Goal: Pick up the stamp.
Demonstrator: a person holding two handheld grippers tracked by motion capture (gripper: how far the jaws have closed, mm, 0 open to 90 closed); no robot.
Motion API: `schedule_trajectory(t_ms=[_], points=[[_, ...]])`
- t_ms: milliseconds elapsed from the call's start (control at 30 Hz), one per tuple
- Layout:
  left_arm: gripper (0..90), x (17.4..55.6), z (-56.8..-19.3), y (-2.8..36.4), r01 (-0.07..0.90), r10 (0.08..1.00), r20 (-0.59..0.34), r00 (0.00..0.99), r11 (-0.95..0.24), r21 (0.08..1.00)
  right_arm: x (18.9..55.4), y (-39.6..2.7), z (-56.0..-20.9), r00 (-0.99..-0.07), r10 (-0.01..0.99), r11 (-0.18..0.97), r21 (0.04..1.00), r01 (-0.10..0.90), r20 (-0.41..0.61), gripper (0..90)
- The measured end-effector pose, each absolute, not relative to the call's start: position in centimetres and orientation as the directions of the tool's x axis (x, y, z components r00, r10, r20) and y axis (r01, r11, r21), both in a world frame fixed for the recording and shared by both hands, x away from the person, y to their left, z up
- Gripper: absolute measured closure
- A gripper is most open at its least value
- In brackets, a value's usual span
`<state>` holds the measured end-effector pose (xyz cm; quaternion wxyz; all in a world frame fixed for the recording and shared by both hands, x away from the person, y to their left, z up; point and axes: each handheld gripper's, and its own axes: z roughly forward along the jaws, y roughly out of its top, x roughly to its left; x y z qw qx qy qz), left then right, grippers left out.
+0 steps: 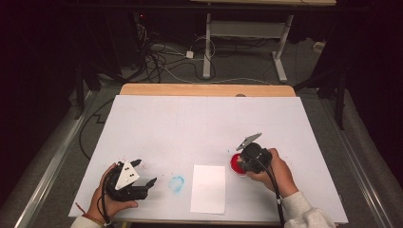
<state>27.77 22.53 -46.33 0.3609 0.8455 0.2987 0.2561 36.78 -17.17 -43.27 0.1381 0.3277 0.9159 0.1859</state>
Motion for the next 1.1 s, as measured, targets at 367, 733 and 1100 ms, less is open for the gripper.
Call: schedule_trajectory(t_ms=[367, 733, 1100], points=[[19.4, 27.7, -46.4, 22.4, 0.332, 0.689, 0.206, 0.695, -0.561, 0.758, 36.9, -17.5, -43.3, -0.745, 0.657, 0.704, 0.445, 0.554, -0.111, 76.7], [19.4, 27.7, -46.4, 22.5, 0.331, 0.688, 0.210, 0.694, -0.565, 0.756, 36.8, -17.7, -43.1, -0.749, 0.650, 0.708, 0.457, 0.538, -0.126, 76.6], [19.4, 28.0, -46.4, 22.5, 0.332, 0.687, 0.206, 0.696, -0.563, 0.757, 36.3, -18.9, -41.3, -0.754, 0.643, 0.691, 0.524, 0.499, -0.131, 76.5]])
